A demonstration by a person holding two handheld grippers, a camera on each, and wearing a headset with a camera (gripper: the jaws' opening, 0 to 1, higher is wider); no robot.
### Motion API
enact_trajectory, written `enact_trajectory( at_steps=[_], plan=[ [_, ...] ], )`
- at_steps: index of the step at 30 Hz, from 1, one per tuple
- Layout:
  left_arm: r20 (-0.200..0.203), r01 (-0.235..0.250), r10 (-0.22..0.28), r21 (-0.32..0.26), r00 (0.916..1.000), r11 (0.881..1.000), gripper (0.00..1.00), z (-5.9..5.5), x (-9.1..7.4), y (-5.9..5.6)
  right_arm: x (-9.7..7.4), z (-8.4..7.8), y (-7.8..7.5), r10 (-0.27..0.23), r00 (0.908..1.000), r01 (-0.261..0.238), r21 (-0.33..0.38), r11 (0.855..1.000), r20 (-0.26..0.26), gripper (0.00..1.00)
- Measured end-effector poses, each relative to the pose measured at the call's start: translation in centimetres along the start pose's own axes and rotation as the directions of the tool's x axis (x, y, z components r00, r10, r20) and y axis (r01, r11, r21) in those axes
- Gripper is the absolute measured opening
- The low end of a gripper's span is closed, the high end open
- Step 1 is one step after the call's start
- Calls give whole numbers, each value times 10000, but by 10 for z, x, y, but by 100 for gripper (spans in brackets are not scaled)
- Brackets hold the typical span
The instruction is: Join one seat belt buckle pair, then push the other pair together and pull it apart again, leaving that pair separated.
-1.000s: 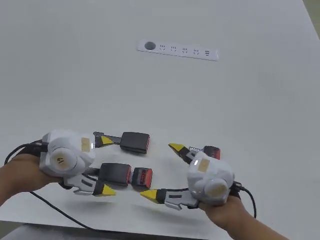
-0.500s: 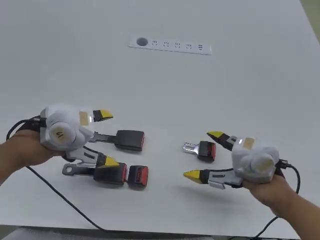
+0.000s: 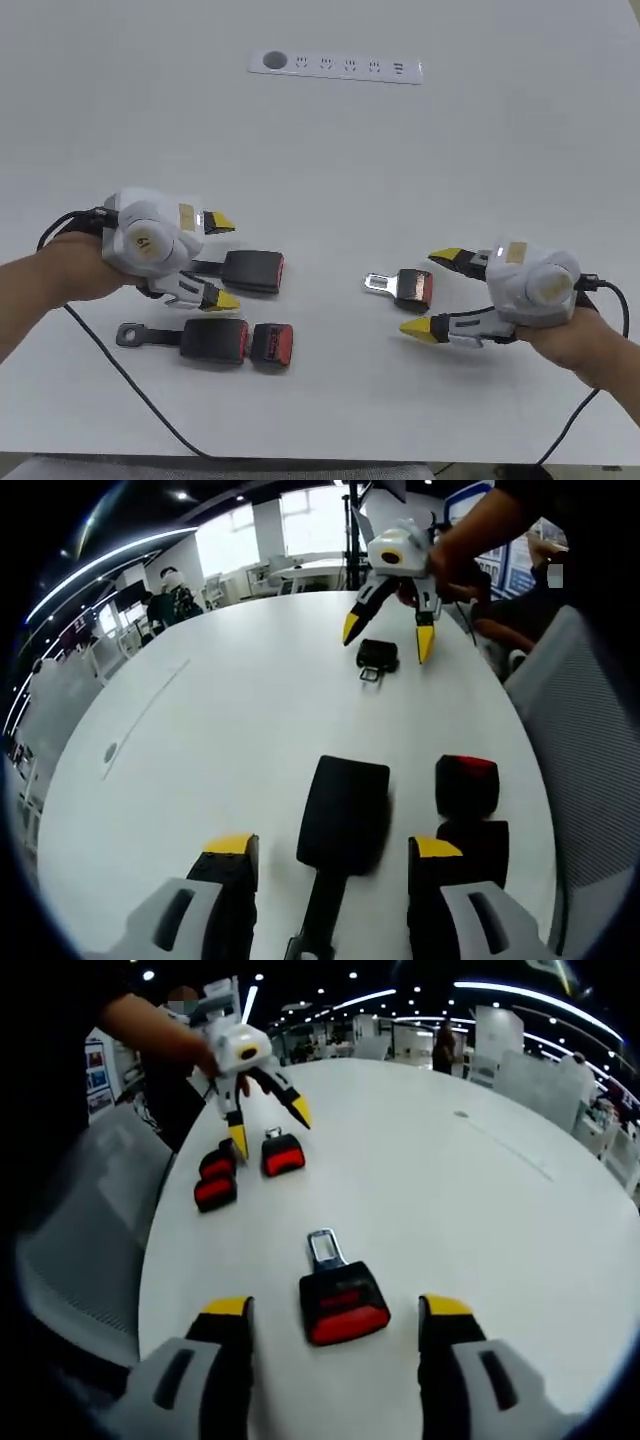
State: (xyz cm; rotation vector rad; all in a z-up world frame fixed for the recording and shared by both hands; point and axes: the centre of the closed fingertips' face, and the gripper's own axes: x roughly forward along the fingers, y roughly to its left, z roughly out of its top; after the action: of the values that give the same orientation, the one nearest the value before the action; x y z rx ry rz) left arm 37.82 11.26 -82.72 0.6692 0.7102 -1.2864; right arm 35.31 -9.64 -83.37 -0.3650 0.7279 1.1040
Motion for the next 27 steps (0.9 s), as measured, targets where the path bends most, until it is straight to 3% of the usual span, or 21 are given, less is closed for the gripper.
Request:
enact_trajectory(
  at_steps=[6,7,8,11,16,20,25,27],
  plan=[
    [-242,231,-227,191,9995,9996,56,-5,9,1,3,-6,0,336,9991,-343,-237,9991,-271,61],
    [-66,459,-458,85,9989,9989,55,-2,9,-2,3,-9,-1,390,9983,-405,-335,9986,-438,60],
    [-125,480,-480,63,9988,9988,53,-3,9,-2,3,-7,0,422,9988,-431,-381,9983,-257,59],
    [3,636,-637,425,9980,9971,50,-1,9,-3,1,-5,-5,418,9987,-430,-422,9982,-297,55],
    [19,917,-919,456,9958,9947,41,-1,10,-9,1,-2,-2,594,9978,-611,-653,9960,-278,49],
    [-13,778,-779,468,9970,9959,35,-2,12,-5,0,0,-4,594,9976,-624,-897,9940,-351,37],
    [-36,814,-813,528,9967,9953,35,-5,15,-5,1,-1,-3,687,9972,-715,-1120,9911,-286,36],
    [-58,872,-870,797,9962,9930,35,-4,16,-6,1,-1,-4,734,9971,-751,-1147,9906,-197,36]
  ],
)
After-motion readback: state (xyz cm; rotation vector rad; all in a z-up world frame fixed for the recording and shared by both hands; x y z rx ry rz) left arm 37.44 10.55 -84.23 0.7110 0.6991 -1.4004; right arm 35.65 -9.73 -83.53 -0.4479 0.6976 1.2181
